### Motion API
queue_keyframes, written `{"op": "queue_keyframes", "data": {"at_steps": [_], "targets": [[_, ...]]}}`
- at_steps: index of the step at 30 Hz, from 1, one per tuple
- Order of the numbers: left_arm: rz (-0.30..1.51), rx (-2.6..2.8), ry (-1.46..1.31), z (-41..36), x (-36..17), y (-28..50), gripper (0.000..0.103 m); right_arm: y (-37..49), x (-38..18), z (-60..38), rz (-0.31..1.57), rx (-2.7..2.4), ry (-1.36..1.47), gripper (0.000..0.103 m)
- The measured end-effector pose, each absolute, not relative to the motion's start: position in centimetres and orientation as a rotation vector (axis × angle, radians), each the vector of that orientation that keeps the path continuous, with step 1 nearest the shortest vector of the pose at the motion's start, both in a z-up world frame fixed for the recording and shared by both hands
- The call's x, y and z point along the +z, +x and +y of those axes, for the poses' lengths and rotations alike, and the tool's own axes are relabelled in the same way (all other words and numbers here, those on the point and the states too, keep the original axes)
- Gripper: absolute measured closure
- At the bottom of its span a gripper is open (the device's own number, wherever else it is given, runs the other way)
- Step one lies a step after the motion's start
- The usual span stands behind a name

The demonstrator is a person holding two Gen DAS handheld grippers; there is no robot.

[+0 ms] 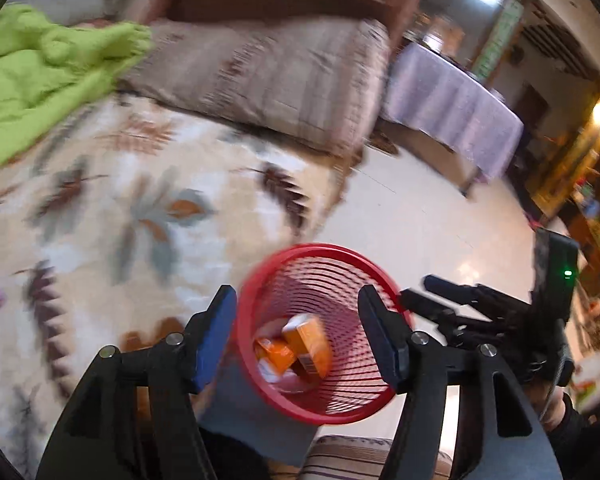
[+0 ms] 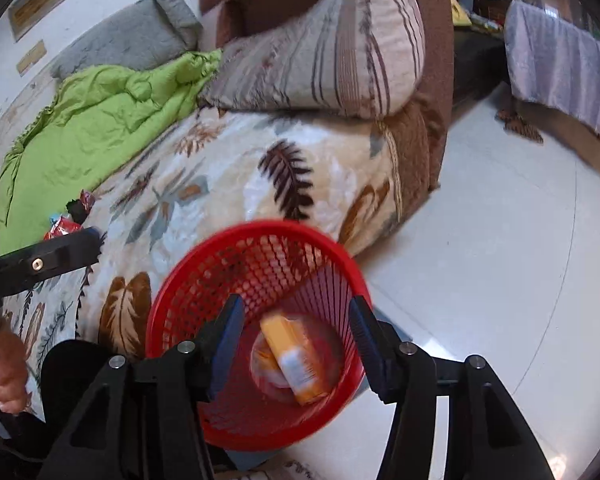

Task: Collect trash
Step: 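Carry both items to the red basket and open both tools to drop them, then move both tools back over the trash pile on the bed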

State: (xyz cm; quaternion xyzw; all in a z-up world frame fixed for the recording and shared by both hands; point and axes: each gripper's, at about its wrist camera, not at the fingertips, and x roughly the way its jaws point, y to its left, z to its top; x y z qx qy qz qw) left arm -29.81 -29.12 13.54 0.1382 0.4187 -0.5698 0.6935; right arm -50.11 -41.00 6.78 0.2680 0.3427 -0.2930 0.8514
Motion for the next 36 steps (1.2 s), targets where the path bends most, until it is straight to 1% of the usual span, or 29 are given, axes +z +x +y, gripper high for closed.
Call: {"op": "queue_keyframes", "data": {"at_steps": [1,3,9,14,19,25,29,32,34,35,36], "targets": [[0.92,-1.221,0.3,-28.0,14.1,-29.0,0.035,-49.6,7.4,-40.9,0.7,-0.603,0.546,0.045],[0.863,-1.081,0.294,-25.3,15.4,-27.4,0.028,-48.3,8.6,-39.9,0.669,-0.546,0.526,0.045],[0.808,-0.846,0.216,-16.7,17.3,-21.7,0.028,-40.9,11.6,-35.2,0.614,-0.284,0.489,0.045],[0.769,-0.643,0.16,-9.8,16.1,-16.8,0.028,-33.3,12.1,-30.2,0.668,-0.122,0.436,0.045],[0.804,-0.481,0.114,-4.0,12.8,-11.6,0.028,-25.0,10.0,-26.3,0.769,-0.007,0.402,0.045],[0.843,-0.391,-0.004,1.1,9.5,-7.2,0.028,-14.8,6.2,-23.8,0.908,-0.034,0.318,0.047],[0.853,-0.368,-0.022,2.3,8.5,-5.5,0.028,-8.6,3.7,-24.2,0.992,-0.101,0.365,0.047],[0.857,-0.376,-0.036,2.6,8.2,-4.0,0.028,-6.0,2.4,-24.0,1.021,-0.138,0.363,0.047],[0.845,-0.376,-0.035,2.4,8.1,-2.8,0.028,-5.2,1.1,-24.0,1.031,-0.113,0.434,0.047],[0.845,-0.378,-0.033,2.1,8.1,-2.2,0.028,-5.0,1.1,-23.7,1.022,-0.12,0.429,0.049],[0.844,-0.387,-0.036,1.8,8.0,-1.6,0.028,-5.0,1.2,-23.2,1.004,-0.117,0.397,0.061]]}}
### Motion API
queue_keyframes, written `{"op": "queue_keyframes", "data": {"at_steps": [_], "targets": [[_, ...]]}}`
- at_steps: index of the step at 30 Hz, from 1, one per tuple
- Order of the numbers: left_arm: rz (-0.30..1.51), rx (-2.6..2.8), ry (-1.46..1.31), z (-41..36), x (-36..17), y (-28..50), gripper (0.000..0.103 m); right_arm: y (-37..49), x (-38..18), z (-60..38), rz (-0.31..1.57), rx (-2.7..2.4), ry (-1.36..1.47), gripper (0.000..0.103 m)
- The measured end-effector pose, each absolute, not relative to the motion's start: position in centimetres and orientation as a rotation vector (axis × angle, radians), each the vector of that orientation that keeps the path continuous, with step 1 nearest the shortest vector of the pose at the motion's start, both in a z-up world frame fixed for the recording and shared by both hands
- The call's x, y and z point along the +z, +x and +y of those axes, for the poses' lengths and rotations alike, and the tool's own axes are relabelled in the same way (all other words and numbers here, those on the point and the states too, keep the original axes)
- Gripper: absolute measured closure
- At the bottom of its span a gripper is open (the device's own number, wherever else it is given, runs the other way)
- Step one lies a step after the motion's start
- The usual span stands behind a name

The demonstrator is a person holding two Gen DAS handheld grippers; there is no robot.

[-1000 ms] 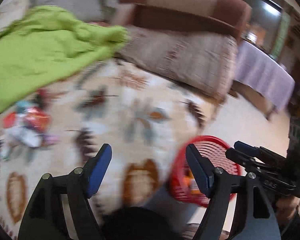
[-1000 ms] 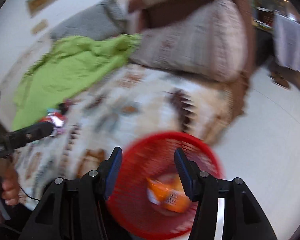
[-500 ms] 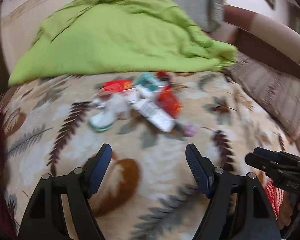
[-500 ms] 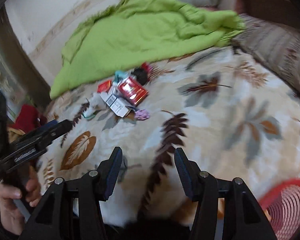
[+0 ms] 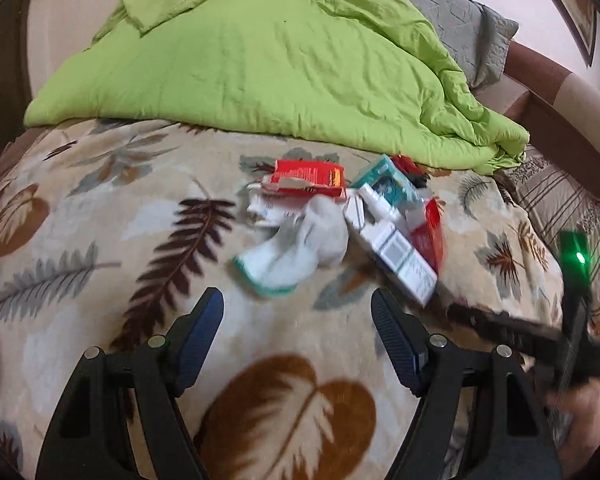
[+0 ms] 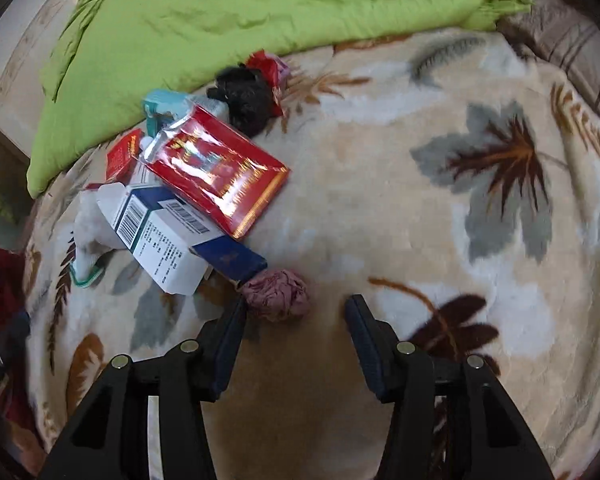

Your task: Collect trash

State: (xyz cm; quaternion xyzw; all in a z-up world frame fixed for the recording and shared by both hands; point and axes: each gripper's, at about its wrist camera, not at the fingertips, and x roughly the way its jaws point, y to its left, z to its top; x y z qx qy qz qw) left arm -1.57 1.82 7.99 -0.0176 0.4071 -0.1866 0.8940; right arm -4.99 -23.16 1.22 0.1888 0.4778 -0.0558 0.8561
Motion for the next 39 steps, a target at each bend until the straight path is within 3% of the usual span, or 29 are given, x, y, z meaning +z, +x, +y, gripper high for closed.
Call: {"op": "queue_keyframes", "data": {"at_steps": [1,12,14,15,20,31,39], "targets": [[0.841,-0.39,-0.038,1.4,7.9,-0.9,0.028,-5.0,1.2,-23.0,0.999,-0.098,0.394,0.071],[0.879,-0.386,-0.022,-2.4,4.3,5.1,0.029,-8.2,2.5,-24.4,0.884,-0.059,0.48,0.073],[0.908,-0.358,-0.003,-3.0,3.0,6.0,0.051,-8.0,2.9,-24.2,0.854,-0.048,0.485,0.073],[0.923,-0.359,0.002,-3.2,2.5,6.3,0.057,-8.3,3.4,-24.0,0.846,-0.041,0.48,0.073],[0.886,-0.341,0.004,-2.9,2.8,5.6,0.075,-8.2,4.1,-22.6,0.826,-0.034,0.407,0.073],[0.753,-0.293,0.015,1.6,8.7,-4.6,0.075,-10.9,6.2,-18.8,0.754,-0.001,0.297,0.073],[0.689,-0.205,0.022,3.5,8.8,-9.6,0.074,-13.8,7.2,-16.4,0.691,0.02,0.233,0.073]]}}
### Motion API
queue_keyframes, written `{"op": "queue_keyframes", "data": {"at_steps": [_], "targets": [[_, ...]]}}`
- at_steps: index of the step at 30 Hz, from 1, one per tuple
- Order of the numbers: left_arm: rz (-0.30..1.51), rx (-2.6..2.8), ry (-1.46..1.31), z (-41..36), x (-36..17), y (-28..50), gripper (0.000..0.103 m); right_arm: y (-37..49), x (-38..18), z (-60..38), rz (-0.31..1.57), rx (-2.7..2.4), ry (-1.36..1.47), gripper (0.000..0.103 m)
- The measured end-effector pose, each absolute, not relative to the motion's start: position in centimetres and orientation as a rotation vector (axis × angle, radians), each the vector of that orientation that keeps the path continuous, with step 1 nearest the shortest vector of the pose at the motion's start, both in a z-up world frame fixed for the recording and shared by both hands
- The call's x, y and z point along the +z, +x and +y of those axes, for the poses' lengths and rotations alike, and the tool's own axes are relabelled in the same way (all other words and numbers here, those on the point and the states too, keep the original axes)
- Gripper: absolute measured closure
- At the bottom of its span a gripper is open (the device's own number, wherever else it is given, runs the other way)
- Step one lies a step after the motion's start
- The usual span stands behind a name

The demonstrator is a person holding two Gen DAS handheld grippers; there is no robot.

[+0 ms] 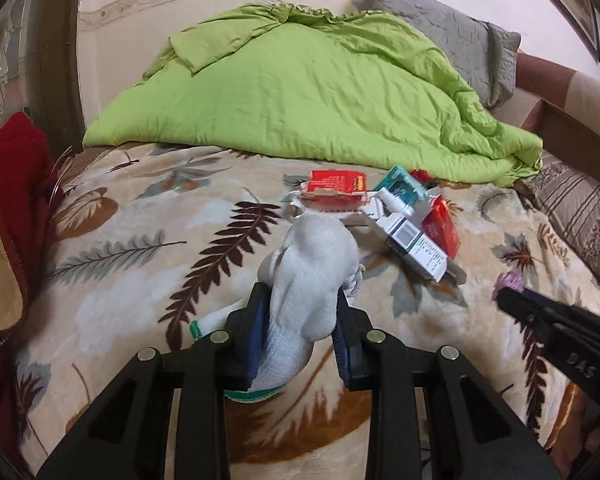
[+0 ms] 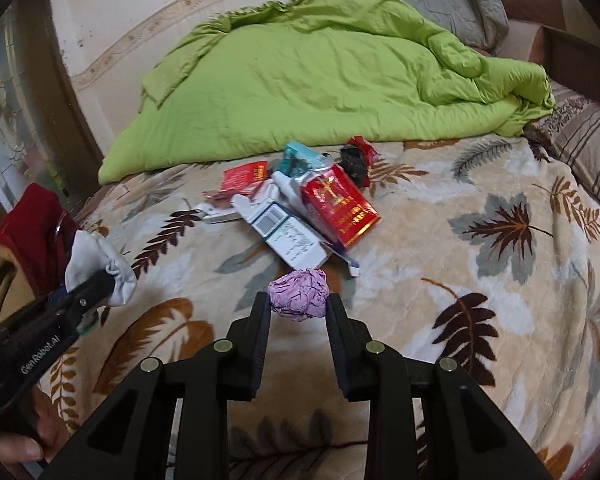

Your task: Collect trash

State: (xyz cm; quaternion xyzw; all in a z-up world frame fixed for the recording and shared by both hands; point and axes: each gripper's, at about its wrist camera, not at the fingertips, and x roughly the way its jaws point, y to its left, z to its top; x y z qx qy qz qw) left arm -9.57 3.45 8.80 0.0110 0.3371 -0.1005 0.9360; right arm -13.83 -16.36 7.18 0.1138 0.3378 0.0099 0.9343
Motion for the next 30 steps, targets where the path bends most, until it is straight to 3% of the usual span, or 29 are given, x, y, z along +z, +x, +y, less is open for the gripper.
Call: {"op": "queue_keyframes", "data": {"at_steps": [30], "targets": [[0.643,-0.162,0.129,2.1,7.8,-10.0,0.074,-13.0,6.7,-16.2,0.704,0.018,0.226,0.073]]}}
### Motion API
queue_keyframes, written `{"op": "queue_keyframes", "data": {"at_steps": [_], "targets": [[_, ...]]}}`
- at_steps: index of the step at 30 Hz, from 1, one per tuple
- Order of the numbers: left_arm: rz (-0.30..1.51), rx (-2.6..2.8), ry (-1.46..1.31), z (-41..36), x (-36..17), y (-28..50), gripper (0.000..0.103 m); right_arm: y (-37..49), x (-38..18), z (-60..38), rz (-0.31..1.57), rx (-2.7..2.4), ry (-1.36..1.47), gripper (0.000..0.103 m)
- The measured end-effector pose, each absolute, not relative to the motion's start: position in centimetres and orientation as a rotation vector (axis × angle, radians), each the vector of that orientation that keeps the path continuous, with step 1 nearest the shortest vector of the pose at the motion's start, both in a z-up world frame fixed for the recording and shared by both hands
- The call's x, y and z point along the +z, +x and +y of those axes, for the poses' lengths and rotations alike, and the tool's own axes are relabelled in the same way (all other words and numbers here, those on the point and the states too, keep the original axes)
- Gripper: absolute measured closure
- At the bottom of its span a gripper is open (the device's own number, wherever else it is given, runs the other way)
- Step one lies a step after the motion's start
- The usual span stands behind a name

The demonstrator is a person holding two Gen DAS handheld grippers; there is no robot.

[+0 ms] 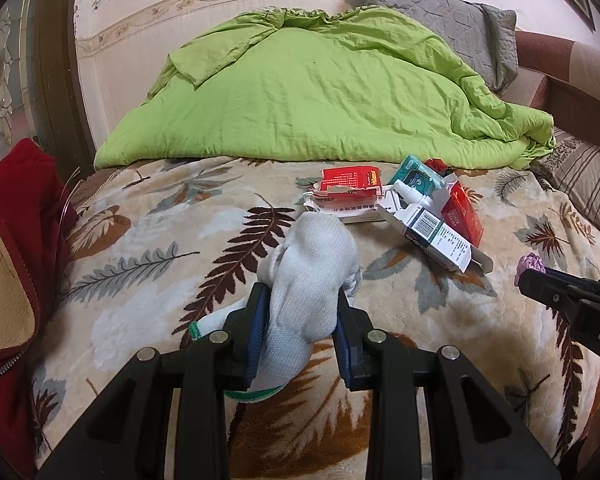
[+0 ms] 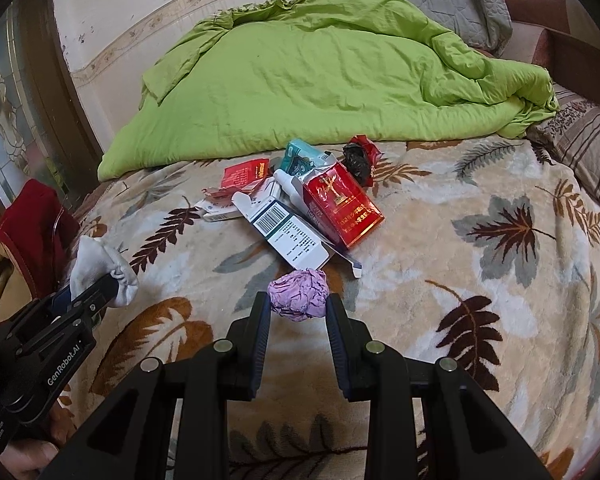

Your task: Collect trash

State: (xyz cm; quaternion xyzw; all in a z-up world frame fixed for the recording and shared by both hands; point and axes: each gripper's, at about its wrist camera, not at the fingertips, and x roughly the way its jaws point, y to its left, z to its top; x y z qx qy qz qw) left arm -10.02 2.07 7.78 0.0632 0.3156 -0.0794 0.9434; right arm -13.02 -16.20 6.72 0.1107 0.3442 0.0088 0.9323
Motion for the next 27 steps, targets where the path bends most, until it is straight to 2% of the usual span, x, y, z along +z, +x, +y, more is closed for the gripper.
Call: {"op": "queue_keyframes", "data": {"at_steps": [27], "targets": [[0.636,-0.157,0.132,2.06,7.88,-10.18,0.074,-13.01,6.59,-15.9,0.708,0.022,0.217,0.073]]}}
